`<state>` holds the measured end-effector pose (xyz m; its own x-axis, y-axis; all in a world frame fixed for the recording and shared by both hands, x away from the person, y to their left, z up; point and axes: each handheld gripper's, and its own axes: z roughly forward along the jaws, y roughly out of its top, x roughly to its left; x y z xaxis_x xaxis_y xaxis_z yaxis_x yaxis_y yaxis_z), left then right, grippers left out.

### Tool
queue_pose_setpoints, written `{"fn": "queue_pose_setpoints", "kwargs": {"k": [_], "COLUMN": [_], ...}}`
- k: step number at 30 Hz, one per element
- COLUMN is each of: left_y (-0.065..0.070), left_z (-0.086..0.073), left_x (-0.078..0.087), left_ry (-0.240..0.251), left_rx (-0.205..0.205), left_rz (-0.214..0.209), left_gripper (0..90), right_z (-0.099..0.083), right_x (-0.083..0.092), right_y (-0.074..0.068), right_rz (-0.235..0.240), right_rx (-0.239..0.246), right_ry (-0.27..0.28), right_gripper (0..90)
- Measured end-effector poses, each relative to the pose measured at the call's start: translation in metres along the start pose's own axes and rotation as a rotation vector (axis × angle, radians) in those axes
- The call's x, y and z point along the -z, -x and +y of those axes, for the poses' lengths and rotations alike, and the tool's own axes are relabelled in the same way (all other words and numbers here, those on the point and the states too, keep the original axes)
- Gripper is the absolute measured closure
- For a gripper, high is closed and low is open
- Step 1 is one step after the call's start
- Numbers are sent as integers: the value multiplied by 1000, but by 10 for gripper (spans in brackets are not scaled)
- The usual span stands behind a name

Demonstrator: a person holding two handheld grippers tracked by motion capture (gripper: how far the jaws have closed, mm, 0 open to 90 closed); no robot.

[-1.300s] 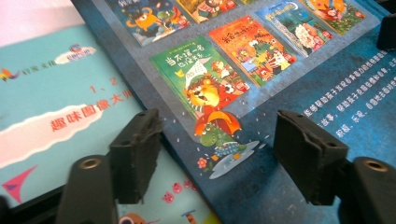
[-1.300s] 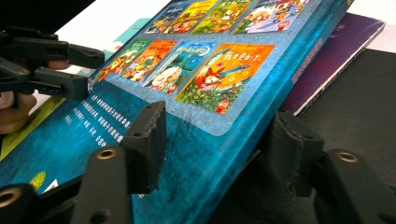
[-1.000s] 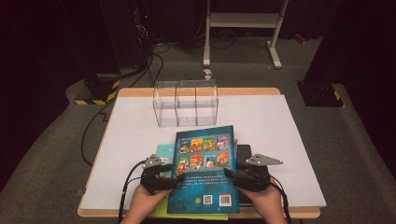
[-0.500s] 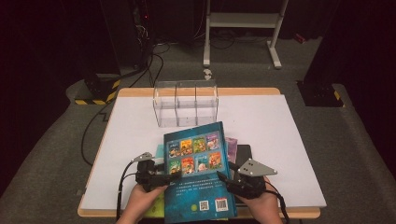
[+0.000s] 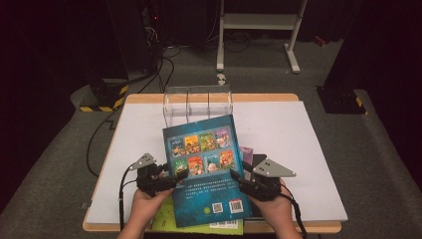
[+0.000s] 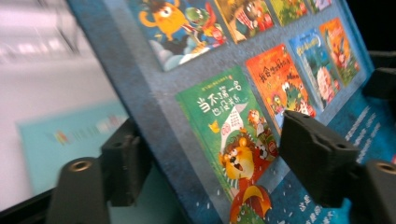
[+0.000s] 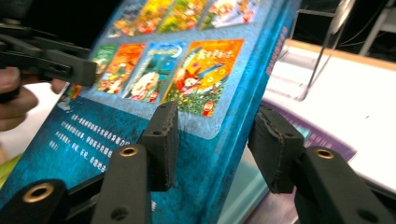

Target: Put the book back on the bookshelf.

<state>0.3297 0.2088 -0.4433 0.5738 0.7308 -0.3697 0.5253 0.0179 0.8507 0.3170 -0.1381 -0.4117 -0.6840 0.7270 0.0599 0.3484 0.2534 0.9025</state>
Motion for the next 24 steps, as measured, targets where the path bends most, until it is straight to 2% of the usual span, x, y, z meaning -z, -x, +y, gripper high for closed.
{"fn": "queue_pose_setpoints", "kwargs": {"k": [6,7,8,9,10,12,13,14,15,16,18,19,24], "left_y": [-5,-5,-5,-5,-4,-2,-2,0,2,2,6,6,10], "left_z": [26,29,31,34,35,39,39,41,42,42,40,40,30], "left_x": [5,7,8,10,11,17,17,19,22,22,24,24,31], "left_ry": [92,111,130,152,169,232,232,259,284,284,299,299,325], "left_rx": [-55,-57,-70,-82,-79,-113,-113,-125,-154,-154,-194,-194,-214], "left_rz": [20,19,22,23,22,29,29,33,33,33,28,28,20], "left_gripper": [400,429,429,452,452,479,485,485,493,493,492,491,474], "right_z": [20,27,27,32,32,40,40,41,46,46,47,47,39], "right_x": [-7,-7,-7,-6,-6,-4,-4,-3,-1,-1,3,3,8], "right_y": [5,5,5,4,4,1,1,0,-5,-5,-9,-9,-13], "right_rz": [-34,-47,-47,-58,-58,-72,-72,-75,-90,-90,-107,-107,-58], "right_rx": [-9,-14,-14,-5,-5,13,13,17,41,41,57,57,80], "right_ry": [65,94,94,118,118,151,151,161,190,190,222,222,251], "right_gripper": [593,608,608,623,623,623,623,623,622,622,621,621,546]}}
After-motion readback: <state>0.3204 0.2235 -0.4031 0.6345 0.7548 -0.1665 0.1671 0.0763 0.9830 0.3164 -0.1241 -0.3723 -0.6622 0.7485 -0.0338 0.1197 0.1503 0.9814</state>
